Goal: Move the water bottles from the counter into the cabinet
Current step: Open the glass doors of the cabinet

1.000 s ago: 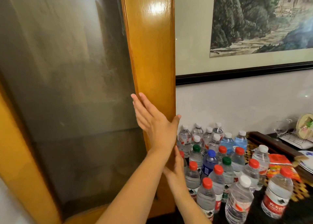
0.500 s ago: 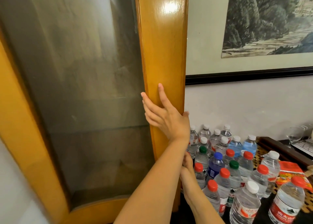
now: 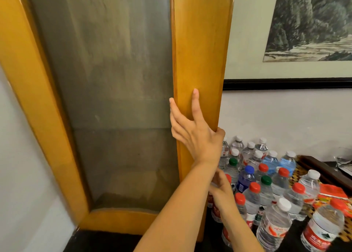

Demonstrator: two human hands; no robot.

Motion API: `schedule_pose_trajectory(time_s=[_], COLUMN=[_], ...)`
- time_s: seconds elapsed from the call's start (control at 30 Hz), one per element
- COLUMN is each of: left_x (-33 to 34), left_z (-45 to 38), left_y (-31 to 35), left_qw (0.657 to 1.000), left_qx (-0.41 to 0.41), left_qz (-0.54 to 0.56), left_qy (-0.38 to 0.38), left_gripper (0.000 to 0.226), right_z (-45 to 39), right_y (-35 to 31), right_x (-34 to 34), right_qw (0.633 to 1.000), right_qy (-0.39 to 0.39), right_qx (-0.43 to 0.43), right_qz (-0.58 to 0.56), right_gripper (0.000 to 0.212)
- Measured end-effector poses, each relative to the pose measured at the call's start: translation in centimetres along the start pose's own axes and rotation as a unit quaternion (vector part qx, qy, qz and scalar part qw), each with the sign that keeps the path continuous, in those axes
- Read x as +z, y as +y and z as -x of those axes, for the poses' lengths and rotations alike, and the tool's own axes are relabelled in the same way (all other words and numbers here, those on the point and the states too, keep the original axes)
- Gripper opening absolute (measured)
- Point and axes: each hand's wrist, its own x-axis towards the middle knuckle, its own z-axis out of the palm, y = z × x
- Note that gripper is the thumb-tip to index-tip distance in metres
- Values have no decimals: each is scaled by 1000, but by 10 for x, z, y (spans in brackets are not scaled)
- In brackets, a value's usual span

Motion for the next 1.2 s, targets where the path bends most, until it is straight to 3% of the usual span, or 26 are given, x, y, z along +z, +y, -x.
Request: schedule_pose_trajectory(time_s=[0.17,0.37,0.7,1.0,1.2], left_x=[-19,-45,-96,-221,-305], left_z=[12,28,46,81,88], left_y=[-2,-5,2,-24,-43], left_qw=[1000,998,994,970,951], left_qx=[11,36,28,92,87], left_qz=[19,54,85,162,211], left_qy=[-18,-9,-63,-155,-209], left_gripper=[116,112,110,110,106], right_z=[14,39,90,210,271], right_y=[0,-2,-15,-20,-27], right_x=[-8,-10,0,36,73], right_qw=[999,1000,999,996,992], right_qy=[-15,-8,14,-2,-84], right_qx=[-9,-22,-30,-34,-40], right_qz=[51,20,40,80,87], right_gripper=[45,19,18,37,50])
